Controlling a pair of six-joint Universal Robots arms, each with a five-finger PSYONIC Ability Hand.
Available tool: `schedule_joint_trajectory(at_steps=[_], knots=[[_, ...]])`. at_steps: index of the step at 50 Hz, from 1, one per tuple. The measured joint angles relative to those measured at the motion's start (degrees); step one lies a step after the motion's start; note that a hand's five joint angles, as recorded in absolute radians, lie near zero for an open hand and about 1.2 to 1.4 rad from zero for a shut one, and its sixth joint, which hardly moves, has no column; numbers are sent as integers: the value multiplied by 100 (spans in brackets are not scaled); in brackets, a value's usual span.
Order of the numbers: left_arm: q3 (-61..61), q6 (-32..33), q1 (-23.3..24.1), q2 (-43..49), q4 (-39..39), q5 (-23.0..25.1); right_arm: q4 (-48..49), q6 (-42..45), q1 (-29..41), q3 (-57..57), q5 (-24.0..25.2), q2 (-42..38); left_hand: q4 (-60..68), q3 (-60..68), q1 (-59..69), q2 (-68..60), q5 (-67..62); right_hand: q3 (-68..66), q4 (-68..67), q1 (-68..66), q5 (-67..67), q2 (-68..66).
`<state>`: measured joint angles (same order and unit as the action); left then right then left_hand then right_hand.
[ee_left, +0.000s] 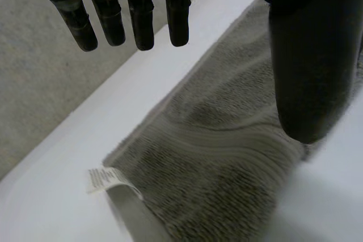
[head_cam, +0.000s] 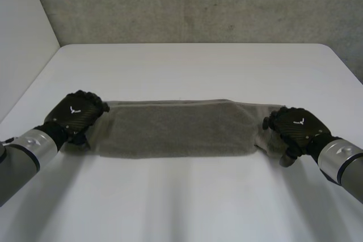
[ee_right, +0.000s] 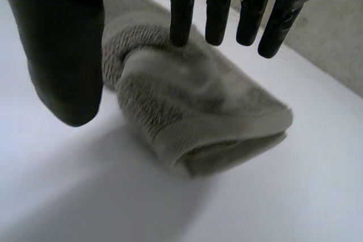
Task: Fold the towel.
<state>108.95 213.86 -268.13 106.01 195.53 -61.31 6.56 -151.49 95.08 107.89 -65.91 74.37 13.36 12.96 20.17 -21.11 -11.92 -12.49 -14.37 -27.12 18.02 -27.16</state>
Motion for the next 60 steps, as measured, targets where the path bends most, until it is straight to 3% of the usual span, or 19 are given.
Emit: schedule_joint_trajectory(at_steps=[6, 14, 23, 26, 31, 39, 45, 50, 60], knots=[[16, -3, 32, 156, 4, -28, 295, 6, -69, -81, 22, -438, 0, 0, 263, -254, -243, 0, 0, -1155, 1121, -1161], [-66, -5, 54, 537, 70, -40, 703, 87, -173, -210, 10, -811, 0, 0, 332, -336, -339, 0, 0, -4803, 4732, -4778], [-162, -1, -35, 781, 103, -37, 749, 581, -856, -198, 87, -776, 0, 0, 391, -396, -396, 0, 0, -4787, 4737, -4747], [-169, 2, -72, 794, 113, -37, 722, 716, -999, -170, 86, -756, 0, 0, 391, -398, -396, 0, 0, -3967, 3941, -4022], [-169, 4, -107, 796, 131, -39, 686, 852, -1107, -93, 84, -737, 0, 0, 391, -400, -397, 0, 0, -1453, 1285, -1459], [-129, -2, -73, 777, 136, -39, 702, 813, -1076, -65, 98, -740, 0, 0, 391, -400, -408, 0, 0, -1346, 1111, -1362], [-97, -3, -70, 749, 135, -37, 705, 829, -1081, -75, 103, -753, 0, 0, 391, -400, -413, 0, 0, -1839, 1790, -1824], [-83, -3, -87, 724, 129, -38, 683, 857, -1137, -122, 121, -757, 0, 0, 391, -400, -414, 0, 0, -4631, 4526, -4619], [-56, -92, -99, 611, 112, -40, 332, 1042, -2051, -388, 514, -685, 0, 0, 391, -399, -374, 0, 0, -4810, 4797, -4748]])
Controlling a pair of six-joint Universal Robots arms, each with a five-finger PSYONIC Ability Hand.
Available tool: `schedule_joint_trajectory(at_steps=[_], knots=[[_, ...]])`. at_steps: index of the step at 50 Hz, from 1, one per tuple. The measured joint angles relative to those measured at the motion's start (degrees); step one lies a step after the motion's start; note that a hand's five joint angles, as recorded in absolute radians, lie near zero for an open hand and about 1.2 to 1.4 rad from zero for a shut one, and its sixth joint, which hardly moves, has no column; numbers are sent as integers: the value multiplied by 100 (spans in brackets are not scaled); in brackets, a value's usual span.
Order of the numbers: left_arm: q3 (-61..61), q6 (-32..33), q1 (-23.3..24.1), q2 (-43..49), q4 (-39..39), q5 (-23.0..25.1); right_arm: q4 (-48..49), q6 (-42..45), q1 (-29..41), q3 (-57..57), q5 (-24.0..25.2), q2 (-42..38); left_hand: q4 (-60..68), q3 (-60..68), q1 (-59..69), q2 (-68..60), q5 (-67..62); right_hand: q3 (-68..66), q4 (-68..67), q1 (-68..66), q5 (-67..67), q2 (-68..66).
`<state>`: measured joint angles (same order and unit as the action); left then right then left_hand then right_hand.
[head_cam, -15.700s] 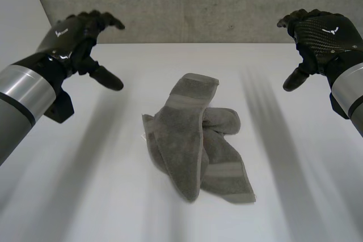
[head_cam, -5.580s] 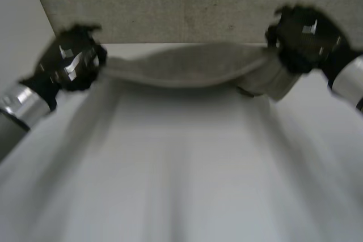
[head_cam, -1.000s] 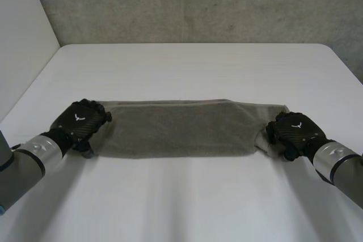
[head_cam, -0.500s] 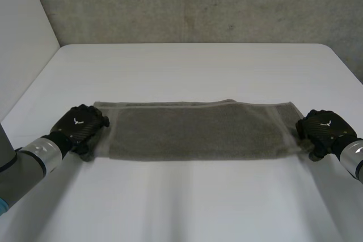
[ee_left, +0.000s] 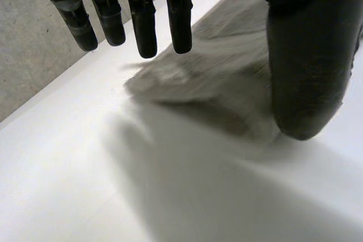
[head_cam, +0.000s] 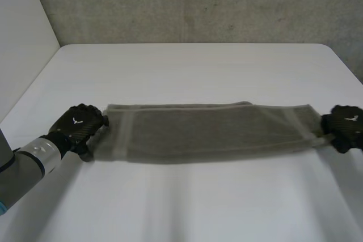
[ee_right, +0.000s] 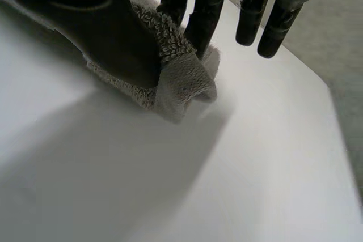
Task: Fold the towel.
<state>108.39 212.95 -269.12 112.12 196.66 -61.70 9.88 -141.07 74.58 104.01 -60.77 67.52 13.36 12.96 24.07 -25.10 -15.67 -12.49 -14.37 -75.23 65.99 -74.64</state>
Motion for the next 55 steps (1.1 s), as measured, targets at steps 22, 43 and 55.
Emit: schedule_joint_trajectory(at_steps=[22, 43, 55], knots=[[-9, -571, 10, -622, -31, 10, -1564, -249, 1592, -2495, 22, 1020, 0, 0, -13, 11, 160, 0, 0, -28, 38, 3], [-43, -831, 48, -746, -21, 13, -794, 337, 6496, -4146, -1454, -2188, 0, 0, -13, 30, 222, 0, 0, 3646, -3740, 3662], [-374, -1100, 296, -783, -10, 23, -782, -93, 5931, -3044, -1812, -725, 0, 0, -14, 47, 277, 0, 0, 6091, -6239, 6008]])
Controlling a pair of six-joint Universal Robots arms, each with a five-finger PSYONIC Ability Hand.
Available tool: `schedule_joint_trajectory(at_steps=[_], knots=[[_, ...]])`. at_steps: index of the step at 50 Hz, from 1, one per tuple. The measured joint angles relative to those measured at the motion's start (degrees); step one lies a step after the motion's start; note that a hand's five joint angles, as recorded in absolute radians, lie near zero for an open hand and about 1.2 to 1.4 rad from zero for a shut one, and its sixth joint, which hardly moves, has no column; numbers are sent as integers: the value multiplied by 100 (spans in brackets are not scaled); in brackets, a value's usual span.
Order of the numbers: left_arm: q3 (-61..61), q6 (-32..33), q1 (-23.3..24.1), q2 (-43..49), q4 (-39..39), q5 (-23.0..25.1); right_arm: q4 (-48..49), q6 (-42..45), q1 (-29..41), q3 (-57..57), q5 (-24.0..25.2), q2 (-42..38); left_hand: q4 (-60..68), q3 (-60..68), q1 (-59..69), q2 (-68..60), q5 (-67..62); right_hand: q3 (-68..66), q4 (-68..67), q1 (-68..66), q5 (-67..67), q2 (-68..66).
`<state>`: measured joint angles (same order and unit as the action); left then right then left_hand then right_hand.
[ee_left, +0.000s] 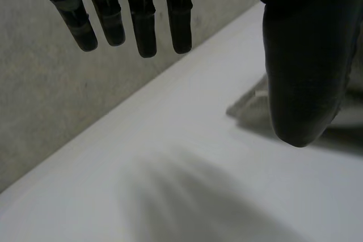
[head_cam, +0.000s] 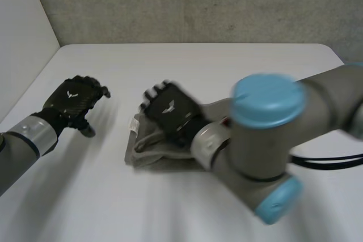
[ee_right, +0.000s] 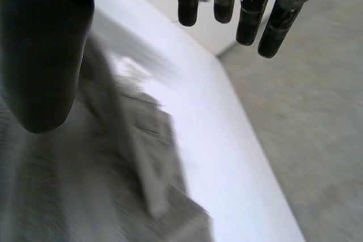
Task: Fold the towel.
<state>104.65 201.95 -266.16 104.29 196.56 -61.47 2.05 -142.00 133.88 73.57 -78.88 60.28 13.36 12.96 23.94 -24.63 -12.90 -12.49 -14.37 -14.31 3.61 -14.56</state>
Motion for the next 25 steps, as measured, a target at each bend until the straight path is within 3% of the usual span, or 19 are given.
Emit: schedule_joint_trajectory(at_steps=[8, 12, 25], knots=[[-361, -961, 698, -77, -29, 14, -32, -618, -941, 1070, 70, 1098, 0, 0, 0, 11, 9, 0, 0, 12, 0, 0], [-447, -1484, 1273, -65, -43, 5, -6, -750, -1427, 1878, 152, 1420, 0, 0, 0, 12, 11, 0, 0, 28, 0, 0], [-390, -1729, 2562, 230, -12, -65, 463, -1058, -2376, 3323, 982, 1522, 0, 0, 0, 12, -16, 0, 0, 52, 0, 0]])
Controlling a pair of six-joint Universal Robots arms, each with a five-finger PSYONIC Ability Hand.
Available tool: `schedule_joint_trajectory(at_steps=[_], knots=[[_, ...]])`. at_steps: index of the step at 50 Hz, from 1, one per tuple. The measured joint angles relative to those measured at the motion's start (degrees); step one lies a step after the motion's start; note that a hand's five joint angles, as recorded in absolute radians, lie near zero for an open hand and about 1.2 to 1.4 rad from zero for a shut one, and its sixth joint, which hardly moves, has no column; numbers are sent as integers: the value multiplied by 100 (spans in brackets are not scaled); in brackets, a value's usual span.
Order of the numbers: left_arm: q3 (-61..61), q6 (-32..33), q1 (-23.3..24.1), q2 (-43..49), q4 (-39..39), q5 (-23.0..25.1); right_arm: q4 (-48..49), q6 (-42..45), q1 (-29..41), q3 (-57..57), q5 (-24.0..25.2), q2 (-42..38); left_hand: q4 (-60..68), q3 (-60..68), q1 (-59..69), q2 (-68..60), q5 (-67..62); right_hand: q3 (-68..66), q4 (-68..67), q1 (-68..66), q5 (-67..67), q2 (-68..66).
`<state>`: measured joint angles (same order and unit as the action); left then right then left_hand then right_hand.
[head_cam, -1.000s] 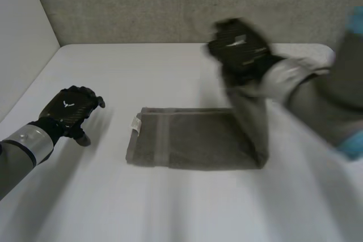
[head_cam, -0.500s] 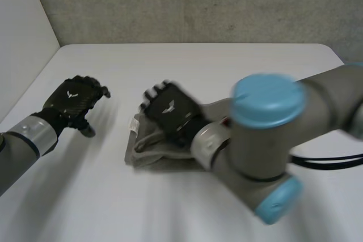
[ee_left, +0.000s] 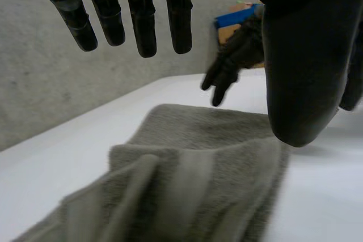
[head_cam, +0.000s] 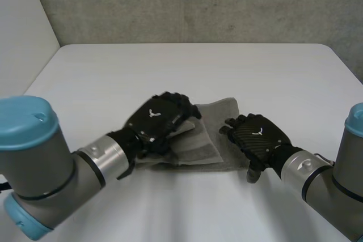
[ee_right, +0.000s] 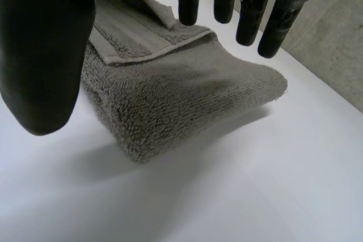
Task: Fold the towel.
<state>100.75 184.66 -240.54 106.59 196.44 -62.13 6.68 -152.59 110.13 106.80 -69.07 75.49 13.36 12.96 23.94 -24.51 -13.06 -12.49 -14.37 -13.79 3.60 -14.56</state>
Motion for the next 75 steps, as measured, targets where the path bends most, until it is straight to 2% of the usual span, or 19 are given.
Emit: schedule_joint_trajectory(at_steps=[6, 16, 25, 35, 40, 49, 60, 69, 75], knots=[[-178, 133, 190, 442, 59, -318, 272, -146, -68, 122, 65, -59, 0, 0, 0, 0, -6, 0, 0, 1, 0, 0], [-913, 910, 200, 1518, 18, -974, 432, -172, -24, 144, 39, -270, 0, 0, 0, 0, -27, 0, 0, 3, 0, 0], [-1009, 1185, 184, 1618, 116, -1291, 435, -166, -51, 139, 33, -295, 0, 0, 0, 0, -27, 0, 0, 4, 0, 0], [-1106, 1193, -377, 1558, 499, -2051, 488, -191, -41, 146, 33, -290, 0, 0, 0, 0, -27, 0, 0, 5, 0, 0], [-1094, 1172, -610, 1567, 532, -2125, 624, -344, -21, 178, 42, -289, 0, 0, 0, 0, -27, 0, 0, 5, 0, 0], [-906, 1120, -596, 1583, 497, -2093, 1041, -487, -9, 346, 131, -344, 0, 0, 0, 0, -24, 0, 0, -240, 296, -137], [-718, 1097, -422, 1467, 473, -2110, 1294, -405, -71, 490, 142, -662, 0, 0, 0, 0, -9, 0, 0, -2029, 2042, -1947], [-721, 1087, -502, 1365, 481, -2167, 1442, -375, -168, 428, 53, -871, 0, 0, 0, 8, 43, 0, 0, -4195, 4298, -3961], [-712, 1030, -689, 1297, 459, -2180, 1442, -377, -270, 438, -8, -875, 0, 0, 0, 10, 59, 0, 0, -4286, 4454, -4097]])
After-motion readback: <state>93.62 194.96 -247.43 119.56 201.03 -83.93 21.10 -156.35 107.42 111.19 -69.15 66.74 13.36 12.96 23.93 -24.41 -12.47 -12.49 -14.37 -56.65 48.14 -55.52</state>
